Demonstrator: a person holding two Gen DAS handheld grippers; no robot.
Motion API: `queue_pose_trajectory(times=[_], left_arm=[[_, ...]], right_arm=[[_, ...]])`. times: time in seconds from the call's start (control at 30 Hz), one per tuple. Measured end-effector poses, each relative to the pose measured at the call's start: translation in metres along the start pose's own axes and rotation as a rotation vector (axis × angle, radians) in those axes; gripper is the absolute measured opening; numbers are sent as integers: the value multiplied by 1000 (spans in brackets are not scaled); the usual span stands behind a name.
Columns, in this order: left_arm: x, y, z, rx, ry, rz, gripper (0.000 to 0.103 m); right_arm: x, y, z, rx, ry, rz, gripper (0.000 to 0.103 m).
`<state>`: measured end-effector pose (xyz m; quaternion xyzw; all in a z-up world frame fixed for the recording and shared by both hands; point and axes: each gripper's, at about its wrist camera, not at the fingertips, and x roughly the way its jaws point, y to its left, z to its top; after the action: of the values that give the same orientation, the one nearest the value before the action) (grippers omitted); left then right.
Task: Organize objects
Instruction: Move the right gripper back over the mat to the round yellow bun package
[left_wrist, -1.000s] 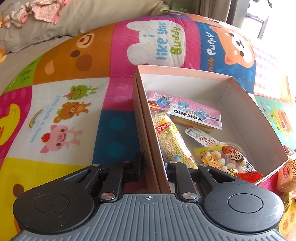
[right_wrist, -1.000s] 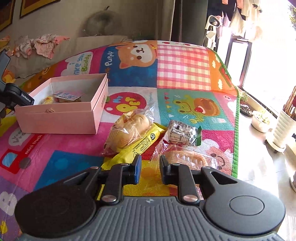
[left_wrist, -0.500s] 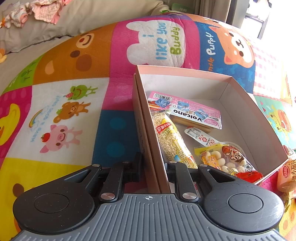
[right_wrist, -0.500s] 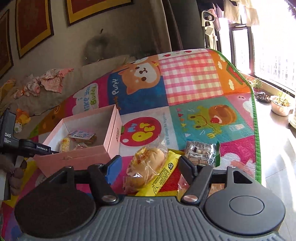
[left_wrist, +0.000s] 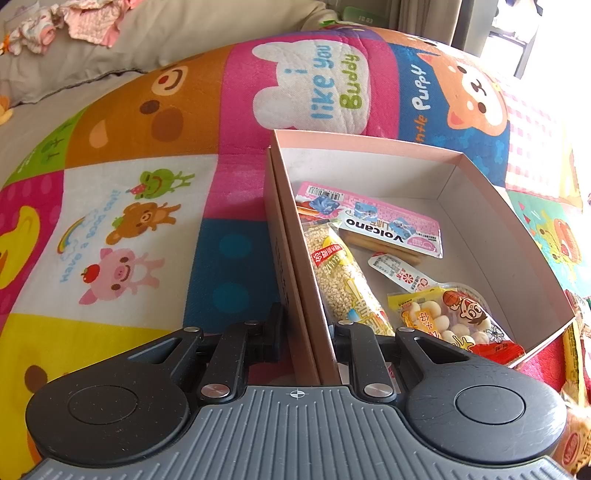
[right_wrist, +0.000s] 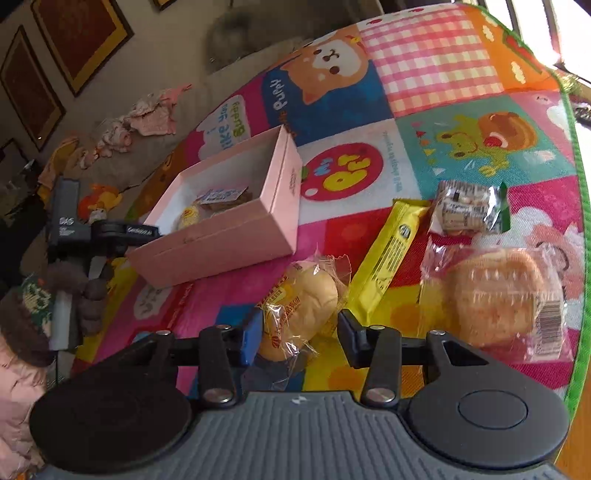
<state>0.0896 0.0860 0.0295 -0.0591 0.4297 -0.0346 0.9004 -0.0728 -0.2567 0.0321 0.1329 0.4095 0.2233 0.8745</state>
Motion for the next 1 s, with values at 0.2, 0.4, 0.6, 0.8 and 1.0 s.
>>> queue_pose_trajectory(times=[0.2,0.4,0.6,0.8,1.0], left_arm=[[0,-1,1,-2,0,3,19],[0,-1,0,0,1,3,19],[0,-1,0,1,1,2,19],[0,-1,0,0,1,2,19],[0,-1,0,0,1,3,19]], right_arm=[[-19,17,-27,-190,-24,-217,55],[-26,17,-27,-187,-61,-223,58],[-17,47,-34,-271,-25,-24,77],[6,43,-39,-322,13,-277,78],[-10,6,-27,-193,-33,-383,78]])
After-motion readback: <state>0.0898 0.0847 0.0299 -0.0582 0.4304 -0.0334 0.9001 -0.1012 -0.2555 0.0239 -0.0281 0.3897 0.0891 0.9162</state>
